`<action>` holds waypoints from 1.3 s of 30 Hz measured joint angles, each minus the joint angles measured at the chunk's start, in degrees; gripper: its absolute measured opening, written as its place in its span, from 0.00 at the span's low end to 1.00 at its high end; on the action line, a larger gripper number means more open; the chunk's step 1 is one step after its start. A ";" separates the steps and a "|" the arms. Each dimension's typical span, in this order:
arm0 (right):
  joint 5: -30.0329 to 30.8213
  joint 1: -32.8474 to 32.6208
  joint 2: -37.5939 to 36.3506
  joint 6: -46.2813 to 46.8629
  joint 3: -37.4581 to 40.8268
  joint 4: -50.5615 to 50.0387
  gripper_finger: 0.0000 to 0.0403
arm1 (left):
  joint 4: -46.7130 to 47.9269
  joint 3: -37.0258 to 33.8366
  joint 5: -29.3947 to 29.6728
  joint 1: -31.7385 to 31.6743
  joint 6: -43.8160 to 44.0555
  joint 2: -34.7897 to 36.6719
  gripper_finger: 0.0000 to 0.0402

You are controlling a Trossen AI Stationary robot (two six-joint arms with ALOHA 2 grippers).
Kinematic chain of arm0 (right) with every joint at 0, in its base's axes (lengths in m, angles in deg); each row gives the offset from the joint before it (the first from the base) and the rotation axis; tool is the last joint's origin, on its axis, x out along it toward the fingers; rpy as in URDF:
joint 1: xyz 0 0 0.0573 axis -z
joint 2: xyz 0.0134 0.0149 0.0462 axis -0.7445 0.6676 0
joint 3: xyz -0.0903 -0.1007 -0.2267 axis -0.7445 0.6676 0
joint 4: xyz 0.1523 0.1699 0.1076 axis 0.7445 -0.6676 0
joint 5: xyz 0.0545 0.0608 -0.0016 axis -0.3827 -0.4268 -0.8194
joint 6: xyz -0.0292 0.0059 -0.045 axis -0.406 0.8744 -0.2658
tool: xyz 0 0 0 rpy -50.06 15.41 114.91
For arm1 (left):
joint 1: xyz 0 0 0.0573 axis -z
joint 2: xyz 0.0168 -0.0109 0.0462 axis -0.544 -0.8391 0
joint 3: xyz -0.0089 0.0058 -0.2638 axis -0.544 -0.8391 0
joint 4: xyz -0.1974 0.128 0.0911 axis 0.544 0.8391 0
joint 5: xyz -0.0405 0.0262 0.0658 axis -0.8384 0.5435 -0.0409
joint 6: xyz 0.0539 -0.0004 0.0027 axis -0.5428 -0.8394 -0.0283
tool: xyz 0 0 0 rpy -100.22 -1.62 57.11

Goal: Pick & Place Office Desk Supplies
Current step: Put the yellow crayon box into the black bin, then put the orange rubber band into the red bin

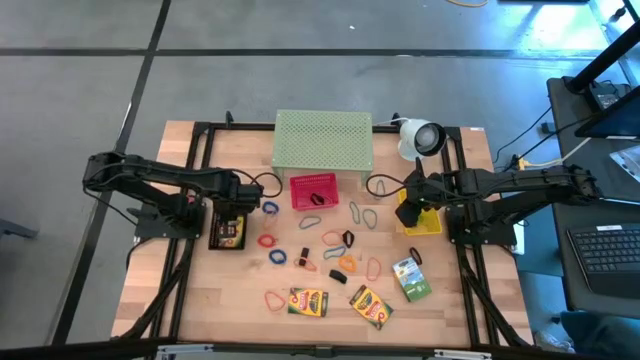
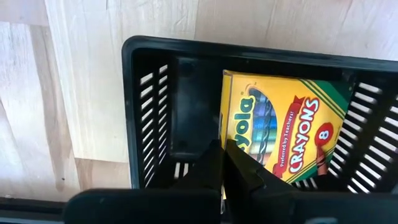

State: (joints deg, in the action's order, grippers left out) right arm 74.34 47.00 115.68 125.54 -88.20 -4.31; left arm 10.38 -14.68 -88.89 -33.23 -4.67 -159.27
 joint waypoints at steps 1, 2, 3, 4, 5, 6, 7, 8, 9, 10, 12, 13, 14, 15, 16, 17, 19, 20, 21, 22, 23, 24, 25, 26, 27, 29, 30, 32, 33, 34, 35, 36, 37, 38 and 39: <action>0.00 0.02 0.00 0.00 0.00 0.00 0.42 | 0.00 0.00 -0.08 0.00 0.00 0.00 0.00; 0.00 0.02 0.00 0.00 0.00 0.00 0.42 | 0.00 0.00 -0.11 0.00 0.01 0.00 0.00; 0.00 0.02 0.00 0.00 0.00 -0.02 0.42 | -0.01 0.00 -0.11 0.00 0.00 0.00 0.00; 0.00 0.02 0.00 0.00 0.00 -0.02 0.42 | -0.01 0.00 -0.12 0.00 0.00 0.00 0.00; 0.00 0.00 0.01 0.00 0.00 -0.02 0.42 | -0.02 0.00 -0.13 0.00 0.00 0.00 0.00; 0.00 0.00 0.00 0.00 0.00 -0.02 0.42 | -0.02 0.00 -0.13 0.00 0.00 0.00 0.00; 0.00 0.02 0.00 0.00 0.00 -0.02 0.42 | -0.02 0.00 -0.13 0.00 0.02 0.00 0.00; 0.00 0.02 0.00 0.00 0.00 -0.02 0.42 | -0.02 0.00 -0.13 0.00 0.02 0.00 0.00; 0.00 0.02 0.00 0.00 0.00 -0.02 0.42 | -0.02 0.01 -0.14 0.00 0.02 0.00 0.00; 0.00 0.02 0.00 0.00 0.00 -0.02 0.42 | -0.02 0.00 -0.39 0.00 -0.01 0.00 0.01; 0.00 0.00 0.00 -0.02 0.00 -0.02 0.42 | 0.08 0.07 -1.74 0.00 -0.59 0.00 0.03; 0.00 0.01 0.00 0.00 0.00 -0.02 0.42 | 0.32 0.25 -2.40 0.00 -1.10 0.00 0.05; 0.00 0.02 0.00 -0.01 0.00 -0.04 0.42 | 0.65 0.56 -3.10 0.00 -1.79 0.00 0.07; 0.00 0.02 0.01 0.00 0.00 -0.03 0.42 | 1.02 1.00 -3.82 0.00 -2.59 0.00 0.10; 0.00 0.00 0.00 -0.01 0.00 -0.03 0.42 | 1.50 1.50 -4.15 0.00 -3.42 0.00 0.13; 0.00 0.02 0.00 -0.02 0.00 -0.03 0.42 | 1.96 2.02 -4.17 0.00 -4.06 0.00 0.16; 0.00 0.02 0.01 -0.21 0.00 -0.04 0.42 | 2.37 2.94 -4.03 0.00 -5.09 0.00 0.22; 0.00 0.01 0.00 -0.20 0.00 -0.02 0.42 | 2.46 3.35 -3.78 0.00 -5.37 0.00 0.25; 0.00 0.02 0.00 -0.22 0.00 -0.04 0.42 | 2.58 3.75 -3.58 0.00 -5.42 0.00 0.28; 0.00 0.02 0.02 -0.22 0.00 -0.04 0.42 | 2.85 4.17 -3.48 0.00 -5.44 0.00 0.31; 0.00 0.02 0.00 -0.22 0.00 -0.04 0.42 | 3.29 4.68 -3.36 0.00 -5.44 0.00 0.34; 0.00 0.02 0.00 -0.22 0.00 -0.03 0.42 | 4.16 5.33 -3.21 0.00 -5.41 0.00 0.36; 0.00 0.01 0.01 -0.22 0.00 -0.04 0.42 | 5.32 6.08 -2.94 0.00 -5.27 0.00 0.38; 0.00 0.01 0.00 -0.22 0.00 -0.04 0.42 | 6.70 6.97 -2.37 0.00 -4.76 0.00 0.40; 0.00 0.02 0.01 -0.22 0.00 -0.04 0.42 | 8.05 7.95 -1.79 -0.08 -4.22 0.00 0.42; 0.05 0.02 0.00 -0.22 0.00 -0.04 0.42 | 9.03 10.23 -1.46 -0.69 -2.90 0.00 0.44; 0.26 0.02 0.00 -0.22 0.00 -0.02 0.42 | 8.77 11.41 -1.68 -1.11 -1.21 0.00 0.45; 0.45 0.02 0.01 -0.22 0.00 0.00 0.42 | 6.43 13.22 -2.71 -2.12 4.26 0.00 0.46; 0.46 0.02 0.01 -0.16 0.00 0.03 0.42 | 3.93 13.86 -3.50 -2.58 8.21 0.01 0.46; 0.47 0.01 0.01 0.15 0.00 0.05 0.42 | 0.78 14.14 -4.22 -2.97 13.11 0.03 0.46; 0.48 0.00 0.00 0.57 0.00 0.12 0.42 | -2.16 14.17 -4.53 -3.26 18.42 0.04 0.46; 0.48 0.01 0.00 0.88 0.00 0.20 0.42 | -4.73 14.08 -5.00 -3.30 23.22 0.02 0.46; 0.48 0.00 0.00 1.10 0.00 0.22 0.42 | -7.10 13.97 -5.14 -3.19 27.36 0.00 0.46; 0.48 0.00 0.00 1.50 0.00 0.20 0.42 | -9.17 13.92 -4.90 -3.02 30.77 -0.26 0.46; 0.49 0.00 0.01 1.98 0.00 0.22 0.42 | -10.96 13.94 -3.73 -2.79 33.87 -0.66 0.45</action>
State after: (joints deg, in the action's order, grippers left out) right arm 74.83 46.99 115.69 127.52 -88.20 -4.09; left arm -0.58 -0.73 -92.62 -36.02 29.20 -159.93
